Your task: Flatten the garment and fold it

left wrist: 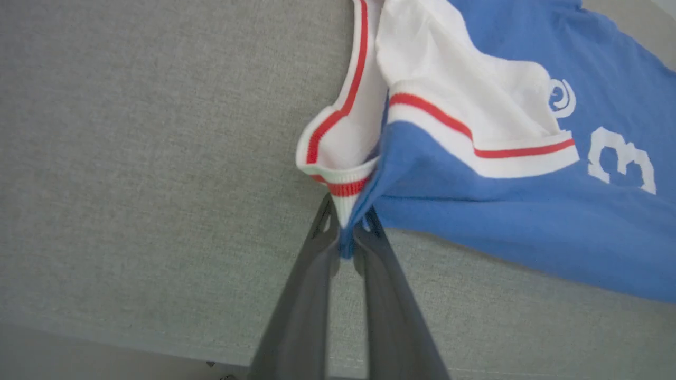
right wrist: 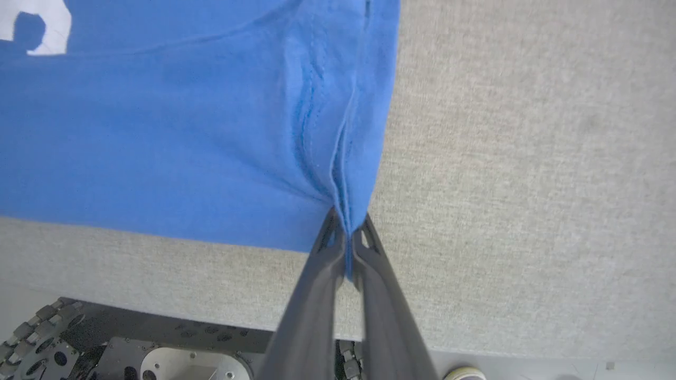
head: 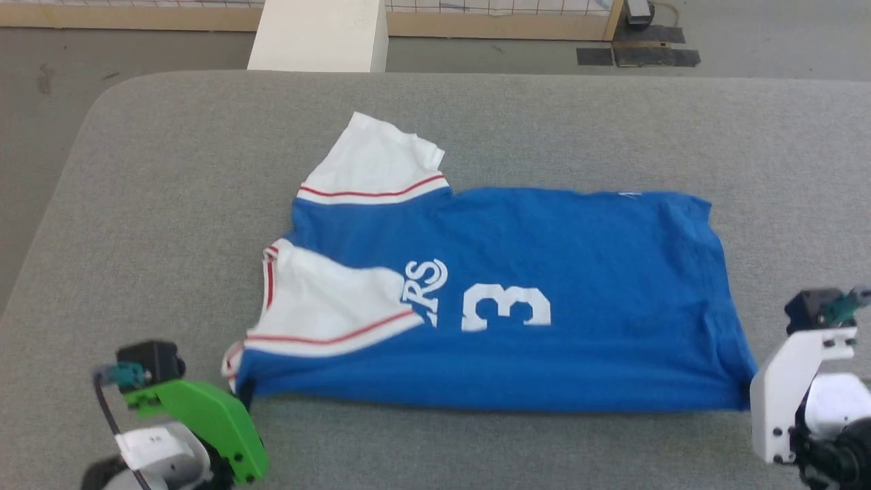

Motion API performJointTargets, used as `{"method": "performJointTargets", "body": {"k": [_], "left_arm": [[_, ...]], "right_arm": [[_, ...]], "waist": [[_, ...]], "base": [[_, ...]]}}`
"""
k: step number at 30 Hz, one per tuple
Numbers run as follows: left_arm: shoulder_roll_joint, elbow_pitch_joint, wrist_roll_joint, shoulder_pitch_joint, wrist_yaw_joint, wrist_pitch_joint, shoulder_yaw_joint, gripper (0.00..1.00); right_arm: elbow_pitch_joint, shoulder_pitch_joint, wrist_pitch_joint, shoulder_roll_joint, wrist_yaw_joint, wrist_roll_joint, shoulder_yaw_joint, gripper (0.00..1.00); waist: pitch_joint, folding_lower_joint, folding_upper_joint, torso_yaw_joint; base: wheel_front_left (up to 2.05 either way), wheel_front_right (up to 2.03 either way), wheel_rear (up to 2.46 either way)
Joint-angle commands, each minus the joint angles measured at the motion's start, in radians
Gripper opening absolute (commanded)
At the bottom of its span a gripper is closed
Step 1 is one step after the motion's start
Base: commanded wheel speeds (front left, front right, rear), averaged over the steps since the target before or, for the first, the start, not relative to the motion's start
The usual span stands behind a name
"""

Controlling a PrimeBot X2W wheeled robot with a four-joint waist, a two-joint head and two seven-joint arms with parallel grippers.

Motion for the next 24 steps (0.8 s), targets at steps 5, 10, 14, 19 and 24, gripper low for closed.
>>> {"method": "performJointTargets", "body": {"k": [5,10,14,19,24], "left_arm": [[-0.038,0.106,-0.037,0.015,-0.025,0.014,-0.02,0.0],[-0.042,0.178,-0.054,-0.01,-0.055,0.027,-0.027,1.0],[0.017,0.125,-0.016,-0.051,-0.041,0.022,-0.003,1.0],[0.041,0.034,0.028,-0.14,-0.053,-0.063,0.045,1.0],[0.014,0.041,0.101,-0.292,-0.129,-0.203,0.034,1.0]], "right_arm": [[0.074,0.041,0.004,0.03,-0.001,-0.015,-0.004,0.0],[0.105,0.036,-0.026,0.045,-0.001,-0.024,-0.002,0.47],[0.068,0.014,-0.046,0.038,-0.001,-0.008,-0.033,1.0],[-0.007,-0.07,-0.139,0.035,-0.001,-0.024,-0.092,1.0],[-0.007,-0.19,-0.256,0.029,-0.001,-0.024,-0.103,1.0]], "waist": [[0.008,0.0,0.0,0.005],[0.001,0.0,0.0,0.0],[-0.023,0.0,0.0,-0.011],[-0.016,0.0,0.0,-0.016],[0.028,0.0,0.0,-0.021]], "base": [[0.0,0.0,0.0],[0.0,0.0,0.0],[0.0,0.0,0.0],[0.0,0.0,0.0],[0.0,0.0,0.0]]}}
